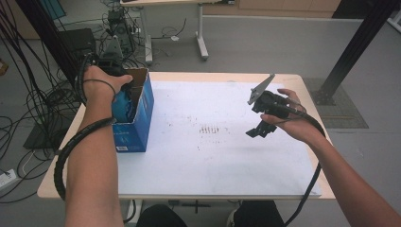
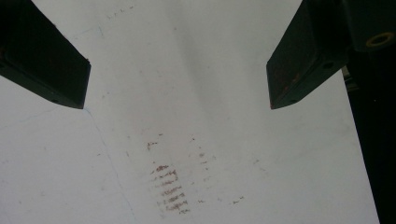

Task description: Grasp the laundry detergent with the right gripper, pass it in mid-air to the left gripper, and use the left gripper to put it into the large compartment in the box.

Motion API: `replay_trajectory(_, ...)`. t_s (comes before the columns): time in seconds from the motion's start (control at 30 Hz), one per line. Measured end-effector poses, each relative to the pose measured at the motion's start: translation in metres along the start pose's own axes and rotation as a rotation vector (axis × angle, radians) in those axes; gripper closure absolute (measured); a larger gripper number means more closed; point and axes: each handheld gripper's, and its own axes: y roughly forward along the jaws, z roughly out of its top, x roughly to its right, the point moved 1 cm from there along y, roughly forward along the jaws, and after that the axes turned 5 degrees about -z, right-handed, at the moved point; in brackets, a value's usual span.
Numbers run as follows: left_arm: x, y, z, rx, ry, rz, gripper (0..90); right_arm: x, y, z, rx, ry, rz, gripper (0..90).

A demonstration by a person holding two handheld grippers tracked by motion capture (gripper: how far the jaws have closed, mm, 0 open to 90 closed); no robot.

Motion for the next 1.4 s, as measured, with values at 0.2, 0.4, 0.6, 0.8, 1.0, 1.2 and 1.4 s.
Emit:
replay_trajectory(0.2, 0.0, 0.019, -0.001, -0.016, 0.009, -0.006, 36.8, 0.001, 0.003, -0.001, -0.003, 0.0, 0.001, 6.2)
replay_trajectory(0.4, -0.002, 0.029, -0.001, -0.017, 0.017, -0.009, 36.7, 0.001, 0.006, -0.001, -0.007, 0.003, 0.003, 6.2)
replay_trajectory(0.6, -0.005, 0.037, -0.002, -0.018, 0.023, -0.002, 36.7, 0.001, 0.008, 0.0, -0.01, 0.003, 0.001, 6.2)
replay_trajectory(0.8, -0.006, 0.045, -0.005, -0.03, 0.028, -0.01, 36.7, 0.001, 0.012, 0.002, -0.017, -0.004, 0.005, 6.2)
replay_trajectory(1.0, -0.007, 0.05, -0.007, -0.027, 0.035, -0.009, 36.7, 0.001, 0.012, 0.002, -0.021, 0.0, 0.005, 6.2)
replay_trajectory(1.2, -0.008, 0.05, -0.008, -0.028, 0.033, -0.012, 36.6, 0.001, 0.011, 0.003, -0.016, -0.001, 0.003, 6.2)
replay_trajectory(1.4, -0.008, 0.051, -0.008, -0.028, 0.031, -0.011, 36.5, 0.001, 0.011, 0.002, -0.013, 0.0, 0.002, 6.2)
